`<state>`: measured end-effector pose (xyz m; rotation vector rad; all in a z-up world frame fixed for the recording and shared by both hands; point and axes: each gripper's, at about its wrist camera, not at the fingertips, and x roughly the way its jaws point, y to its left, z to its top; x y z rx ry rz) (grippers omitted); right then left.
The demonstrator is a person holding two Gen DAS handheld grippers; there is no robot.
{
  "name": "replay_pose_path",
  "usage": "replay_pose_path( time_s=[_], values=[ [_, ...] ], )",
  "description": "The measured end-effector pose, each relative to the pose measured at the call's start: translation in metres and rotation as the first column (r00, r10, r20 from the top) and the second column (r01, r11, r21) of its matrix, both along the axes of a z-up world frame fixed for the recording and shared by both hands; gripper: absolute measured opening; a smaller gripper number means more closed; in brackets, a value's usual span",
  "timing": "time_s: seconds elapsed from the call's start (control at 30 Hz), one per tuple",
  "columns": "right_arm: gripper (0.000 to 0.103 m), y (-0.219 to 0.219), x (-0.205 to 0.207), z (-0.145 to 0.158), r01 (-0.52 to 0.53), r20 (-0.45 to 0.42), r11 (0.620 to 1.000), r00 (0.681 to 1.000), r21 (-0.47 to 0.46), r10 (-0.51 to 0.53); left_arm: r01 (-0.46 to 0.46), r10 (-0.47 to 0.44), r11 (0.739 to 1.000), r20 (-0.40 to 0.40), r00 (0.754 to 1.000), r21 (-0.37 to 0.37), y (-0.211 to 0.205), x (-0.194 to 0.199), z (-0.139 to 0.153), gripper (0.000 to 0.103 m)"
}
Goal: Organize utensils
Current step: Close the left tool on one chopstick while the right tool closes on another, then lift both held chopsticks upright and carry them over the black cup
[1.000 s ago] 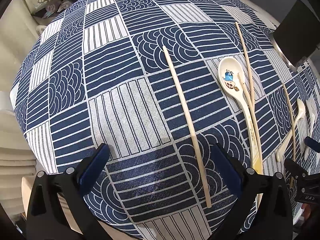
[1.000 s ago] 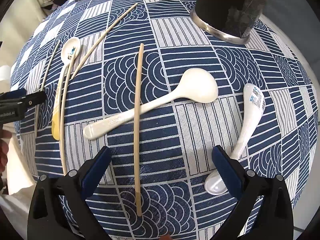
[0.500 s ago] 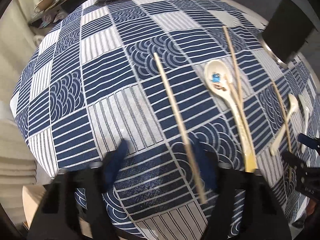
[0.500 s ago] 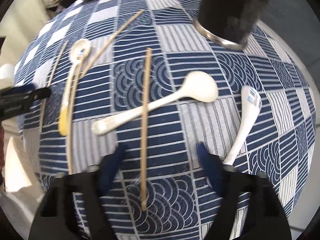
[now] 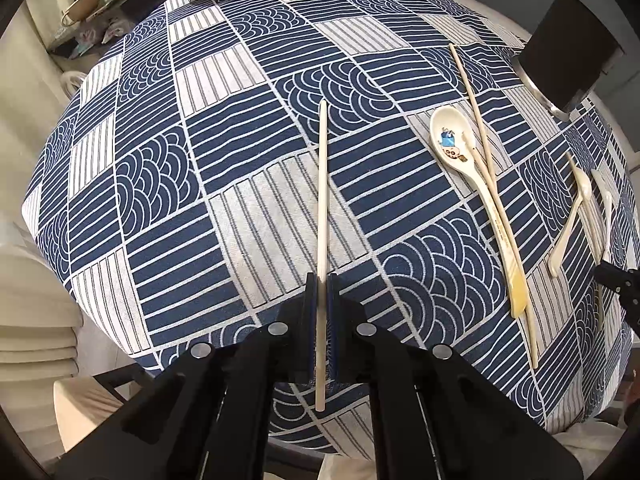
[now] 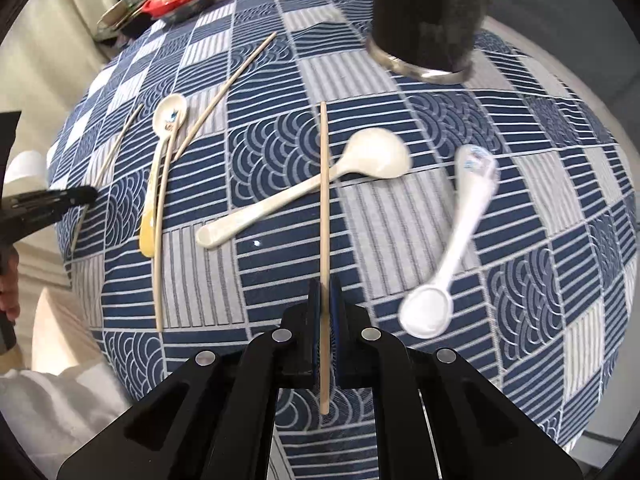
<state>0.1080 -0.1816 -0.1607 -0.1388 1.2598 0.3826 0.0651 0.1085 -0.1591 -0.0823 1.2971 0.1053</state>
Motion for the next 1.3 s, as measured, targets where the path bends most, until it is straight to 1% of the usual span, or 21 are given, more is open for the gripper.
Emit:
replay_pose_path(
  time_s=[0.07, 0.17, 0.23, 0.33, 0.43, 0.47, 0.53, 0.6, 0.7, 0.77, 0.83, 0.87, 0.9, 0.97, 1.07, 1.13, 1.23, 1.3],
  values=[
    [0.005, -0.003, 0.001, 0.004, 0.009, 0.007, 1.000, 1.000, 0.012, -0.009, 0.012, -0.012, 1.000, -0.001, 1.000, 0.016, 0.001, -0.001, 0.001, 0.005],
    [0.005, -0.010, -0.002, 0.012, 0.029, 0.028, 0.999, 0.999, 0.019, -0.030, 0.013, -0.013, 1.000, -0.007, 1.000, 0.013, 0.006, -0.002, 0.004, 0.005],
    [0.005, -0.013, -0.002, 0.017, 0.044, 0.038, 0.999, 0.998, 0.028, -0.045, 0.037, -0.037, 0.999, -0.003, 0.999, 0.028, 0.008, 0.001, 0.006, 0.005],
    [0.005, -0.022, -0.002, 0.028, 0.066, 0.067, 0.997, 0.995, 0.033, -0.068, 0.061, -0.062, 0.997, 0.012, 0.998, 0.053, 0.009, 0.006, 0.014, 0.005],
    [0.005, -0.031, -0.003, 0.039, 0.077, 0.089, 0.995, 0.993, 0.065, -0.083, 0.083, -0.086, 0.994, 0.037, 0.996, 0.066, 0.008, 0.010, 0.027, 0.005],
    [0.005, -0.034, -0.003, 0.044, 0.079, 0.103, 0.995, 0.991, 0.066, -0.086, 0.096, -0.100, 0.992, 0.047, 0.994, 0.085, 0.006, 0.011, 0.032, 0.005],
    [0.005, -0.043, -0.003, 0.057, 0.103, 0.140, 0.992, 0.984, 0.075, -0.113, 0.111, -0.118, 0.988, 0.064, 0.991, 0.110, 0.001, 0.018, 0.040, 0.005],
    [0.005, -0.050, -0.003, 0.069, 0.114, 0.177, 0.990, 0.976, 0.082, -0.127, 0.120, -0.128, 0.988, 0.085, 0.988, 0.102, -0.003, 0.020, 0.050, 0.005],
    [0.005, -0.060, -0.004, 0.086, 0.122, 0.238, 0.990, 0.962, 0.066, -0.134, 0.140, -0.155, 0.981, 0.111, 0.982, 0.133, -0.013, 0.024, 0.064, 0.005],
    [0.005, -0.068, -0.003, 0.099, 0.134, 0.282, 0.989, 0.948, 0.069, -0.148, 0.135, -0.150, 0.984, 0.129, 0.980, 0.115, -0.017, 0.025, 0.074, 0.005],
    [0.005, -0.074, -0.004, 0.108, 0.141, 0.314, 0.988, 0.937, 0.064, -0.154, 0.142, -0.163, 0.981, 0.159, 0.974, 0.133, -0.023, 0.028, 0.088, 0.005],
    [0.005, -0.077, -0.004, 0.113, 0.144, 0.330, 0.988, 0.931, 0.065, -0.157, 0.147, -0.167, 0.981, 0.172, 0.971, 0.126, -0.025, 0.030, 0.094, 0.005],
    [0.005, -0.080, -0.005, 0.116, 0.146, 0.339, 0.987, 0.927, 0.066, -0.160, 0.151, -0.169, 0.983, 0.182, 0.969, 0.108, -0.027, 0.034, 0.100, 0.005],
    [0.005, -0.086, -0.005, 0.125, 0.153, 0.366, 0.986, 0.916, 0.068, -0.167, 0.164, -0.189, 0.978, 0.204, 0.961, 0.131, -0.033, 0.039, 0.113, 0.005],
    [0.005, -0.093, -0.002, 0.139, 0.164, 0.399, 0.984, 0.900, 0.068, -0.177, 0.188, -0.219, 0.972, 0.238, 0.946, 0.144, -0.042, 0.054, 0.135, 0.005],
    [0.005, -0.098, 0.001, 0.149, 0.172, 0.417, 0.983, 0.889, 0.072, -0.186, 0.190, -0.229, 0.967, 0.257, 0.939, 0.169, -0.049, 0.065, 0.145, 0.005],
    [0.005, -0.105, 0.011, 0.163, 0.185, 0.433, 0.979, 0.878, 0.085, -0.203, 0.194, -0.234, 0.967, 0.277, 0.932, 0.163, -0.059, 0.083, 0.160, 0.005],
    [0.005, -0.110, 0.019, 0.172, 0.187, 0.437, 0.977, 0.874, 0.103, -0.213, 0.199, -0.244, 0.964, 0.294, 0.924, 0.174, -0.068, 0.097, 0.169, 0.005]
  ],
)
